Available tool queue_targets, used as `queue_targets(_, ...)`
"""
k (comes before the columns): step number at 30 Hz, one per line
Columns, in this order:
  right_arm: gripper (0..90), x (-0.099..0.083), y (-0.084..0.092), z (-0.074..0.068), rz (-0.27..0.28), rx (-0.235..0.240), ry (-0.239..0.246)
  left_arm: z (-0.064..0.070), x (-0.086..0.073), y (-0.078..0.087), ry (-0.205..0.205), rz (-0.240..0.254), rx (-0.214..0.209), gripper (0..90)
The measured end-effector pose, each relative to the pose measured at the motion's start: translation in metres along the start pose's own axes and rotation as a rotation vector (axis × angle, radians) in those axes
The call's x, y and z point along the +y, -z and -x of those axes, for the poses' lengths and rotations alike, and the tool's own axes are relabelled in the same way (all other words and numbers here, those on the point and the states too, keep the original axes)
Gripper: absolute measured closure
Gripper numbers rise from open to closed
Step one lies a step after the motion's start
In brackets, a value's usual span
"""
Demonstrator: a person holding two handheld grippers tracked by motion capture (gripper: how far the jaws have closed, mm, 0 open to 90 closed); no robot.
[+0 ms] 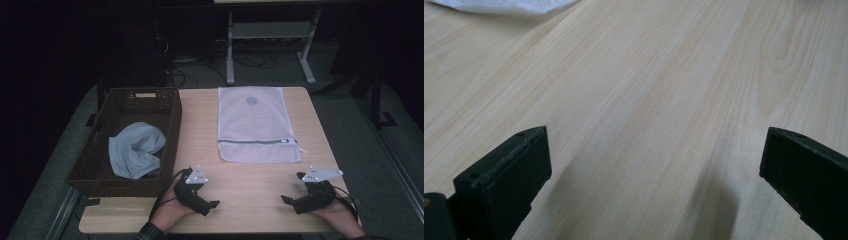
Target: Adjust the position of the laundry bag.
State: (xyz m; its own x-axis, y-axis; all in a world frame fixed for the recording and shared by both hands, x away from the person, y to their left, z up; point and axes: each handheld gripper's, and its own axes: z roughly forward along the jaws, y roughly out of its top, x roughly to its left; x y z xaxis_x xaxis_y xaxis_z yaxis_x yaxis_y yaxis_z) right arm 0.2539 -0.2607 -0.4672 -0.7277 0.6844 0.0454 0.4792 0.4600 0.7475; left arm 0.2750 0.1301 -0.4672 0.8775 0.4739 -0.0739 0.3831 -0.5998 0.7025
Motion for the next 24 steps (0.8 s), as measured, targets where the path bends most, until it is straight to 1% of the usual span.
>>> queue_targets(3, 0.2, 0.0, 0.0, 0.0, 0.0, 0.001, 0.0, 0.0, 0.0, 0.001, 0.005, 0.004, 0.001, 0.0)
queue_targets(6, 0.1, 0.0, 0.0, 0.001, 0.001, 0.001, 0.001, 0.0, 0.0, 0.002, 0.0, 0.014, -0.001, 0.0)
queue_targets(9, 0.2, 0.002, -0.001, 0.002, 0.009, 0.001, 0.001, -0.001, 0.0, 0.003, 0.011, 0.025, -0.002, 0.0)
queue_targets(10, 0.1, 0.002, -0.001, 0.002, 0.014, 0.005, -0.005, -0.001, 0.0, 0.003, 0.014, 0.026, -0.003, 0.0)
queue_targets(14, 0.1, 0.005, -0.003, 0.004, 0.019, 0.009, 0.001, -0.001, 0.0, 0.001, 0.002, 0.014, -0.001, 0.0)
queue_targets(17, 0.2, 0.008, -0.004, 0.003, 0.026, 0.004, -0.006, 0.0, -0.001, 0.001, 0.012, 0.019, -0.002, 0.0)
queue_targets(19, 0.2, 0.01, -0.006, 0.003, 0.025, -0.001, 0.001, 0.0, -0.001, 0.002, 0.007, 0.023, 0.001, 0.0)
queue_targets(20, 0.1, 0.01, -0.006, 0.002, 0.025, -0.002, 0.007, 0.0, -0.001, 0.002, 0.006, 0.018, 0.003, 0.0)
queue_targets(22, 0.2, 0.012, -0.007, 0.002, 0.026, 0.0, 0.0, -0.001, -0.001, 0.002, 0.006, 0.004, 0.009, 0.0)
queue_targets(24, 0.1, 0.014, -0.008, 0.003, 0.027, -0.003, 0.001, -0.002, -0.001, 0.002, 0.005, 0.014, 0.011, 0.0)
